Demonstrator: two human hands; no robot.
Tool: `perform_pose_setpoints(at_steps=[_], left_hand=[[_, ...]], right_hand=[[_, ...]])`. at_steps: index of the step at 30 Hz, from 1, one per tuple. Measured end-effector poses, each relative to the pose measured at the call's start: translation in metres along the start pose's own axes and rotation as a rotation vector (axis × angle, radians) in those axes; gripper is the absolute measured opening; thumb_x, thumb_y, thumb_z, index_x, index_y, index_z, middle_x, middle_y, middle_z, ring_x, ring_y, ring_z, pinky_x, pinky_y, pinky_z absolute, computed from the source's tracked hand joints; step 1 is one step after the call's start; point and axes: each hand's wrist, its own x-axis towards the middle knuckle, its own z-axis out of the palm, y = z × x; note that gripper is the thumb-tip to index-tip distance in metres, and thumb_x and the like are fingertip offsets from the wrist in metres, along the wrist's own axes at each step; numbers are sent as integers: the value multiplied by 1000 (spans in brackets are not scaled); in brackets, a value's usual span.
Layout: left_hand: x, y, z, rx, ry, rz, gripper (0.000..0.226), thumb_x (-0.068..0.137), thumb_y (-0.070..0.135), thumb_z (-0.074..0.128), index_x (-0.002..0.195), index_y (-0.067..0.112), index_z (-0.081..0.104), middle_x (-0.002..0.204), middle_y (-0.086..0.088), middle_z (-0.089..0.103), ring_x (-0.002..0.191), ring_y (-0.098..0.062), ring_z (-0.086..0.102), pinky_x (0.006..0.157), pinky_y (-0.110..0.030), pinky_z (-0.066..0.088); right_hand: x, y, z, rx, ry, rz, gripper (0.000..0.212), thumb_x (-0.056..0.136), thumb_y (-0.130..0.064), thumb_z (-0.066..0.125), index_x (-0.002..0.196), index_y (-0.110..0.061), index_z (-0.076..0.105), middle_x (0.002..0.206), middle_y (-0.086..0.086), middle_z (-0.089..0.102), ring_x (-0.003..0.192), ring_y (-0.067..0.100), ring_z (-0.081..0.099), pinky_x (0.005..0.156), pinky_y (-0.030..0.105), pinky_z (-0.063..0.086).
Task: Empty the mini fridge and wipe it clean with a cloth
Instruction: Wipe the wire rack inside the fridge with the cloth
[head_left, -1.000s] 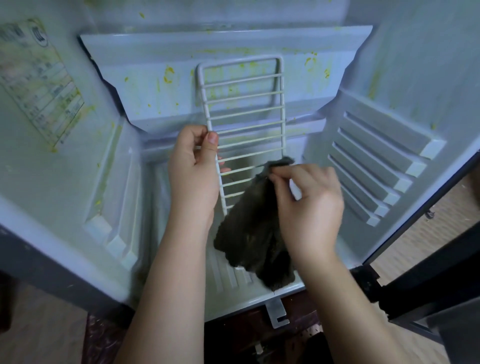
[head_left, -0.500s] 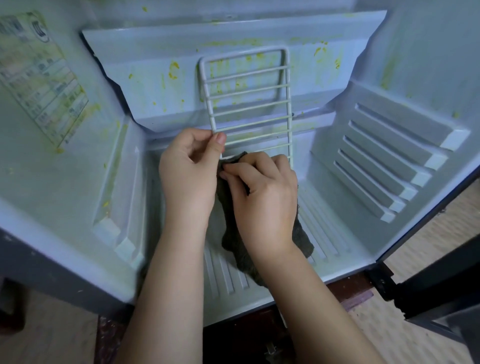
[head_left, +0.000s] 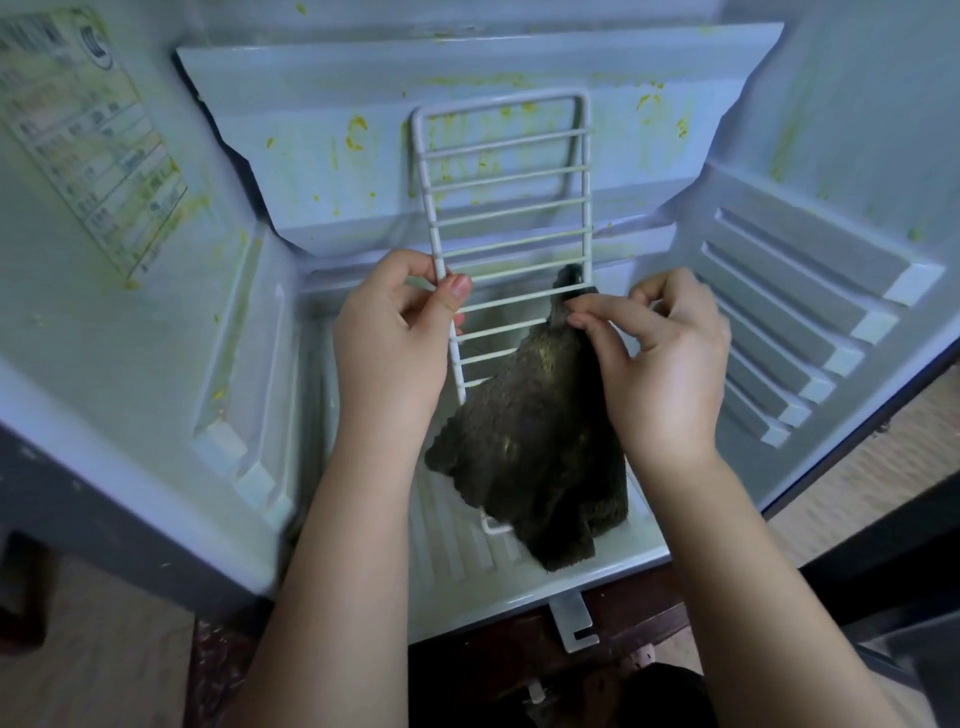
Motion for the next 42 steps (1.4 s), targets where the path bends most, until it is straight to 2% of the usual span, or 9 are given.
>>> perform_pose_setpoints(at_steps=[6, 10, 13, 16, 20, 28, 33, 37, 42], left_hand=[[1, -1, 2, 43, 38, -2, 14, 77, 38, 64, 67, 45, 59, 56, 10, 65, 65, -23, 68, 71, -49, 56], [-1, -2, 5, 65, 67, 46, 17, 81, 35, 65, 69, 35, 53, 49, 14, 57, 48, -8, 53, 58, -30, 42], [-1, -4, 5, 104, 70, 61, 21, 86, 29, 66, 72, 34, 51, 47, 13, 54, 46, -3, 47, 57, -28, 37], [-1, -5, 4, 115, 59, 81, 17, 85, 34, 62, 73, 34, 50, 54, 3, 57, 54, -18, 56, 59, -32, 43], [-1, -3, 2, 152, 28, 89, 27, 92, 24, 63, 73, 32, 47, 51, 12, 57, 48, -2, 49, 53, -17, 33], [-2, 0, 4, 151, 16, 69, 20, 91, 27, 63, 76, 24, 51, 59, -2, 61, 53, -14, 50, 58, -30, 38], [-3, -2, 7, 137, 32, 84, 22, 86, 35, 57, 75, 20, 47, 61, -15, 58, 60, -35, 56, 59, -39, 44], [-2, -3, 5, 148, 33, 92, 20, 86, 35, 58, 71, 30, 46, 51, 0, 51, 50, -22, 49, 55, -34, 39], [0, -3, 2, 122, 17, 65, 16, 84, 39, 58, 71, 34, 50, 51, 4, 57, 51, -18, 55, 59, -36, 48]], right_hand=[[-7, -22, 11, 135, -56, 64, 12, 82, -19, 68, 90, -19, 77, 76, -2, 52, 72, 28, 55, 66, 43, 49], [-16, -60, 28, 232, -131, 40, 12, 83, -18, 66, 87, -18, 77, 71, 1, 51, 67, 27, 53, 63, 43, 47], [-18, -69, 31, 230, -120, 44, 11, 83, -18, 66, 85, -18, 77, 69, 2, 47, 62, 26, 49, 59, 41, 46], [-13, -63, 25, 152, -131, -22, 13, 82, -26, 65, 87, -26, 78, 70, 1, 49, 65, 26, 52, 61, 35, 38], [-8, -40, 13, 67, -107, -28, 11, 80, -30, 69, 87, -30, 77, 73, -2, 48, 69, 22, 54, 65, 33, 27], [-2, -8, 3, 66, -93, 78, 14, 83, -23, 68, 93, -25, 77, 75, -7, 39, 62, 20, 49, 66, 43, 46], [-7, -40, 16, 188, -127, 67, 14, 80, -18, 67, 89, -21, 77, 69, -2, 50, 62, 23, 54, 64, 45, 49], [-17, -72, 27, 170, -161, 38, 12, 82, -15, 65, 80, -20, 76, 65, 0, 43, 54, 21, 42, 58, 35, 41], [-10, -54, 18, 164, -148, 4, 10, 81, -20, 67, 83, -20, 77, 73, 0, 57, 65, 24, 59, 61, 37, 46]])
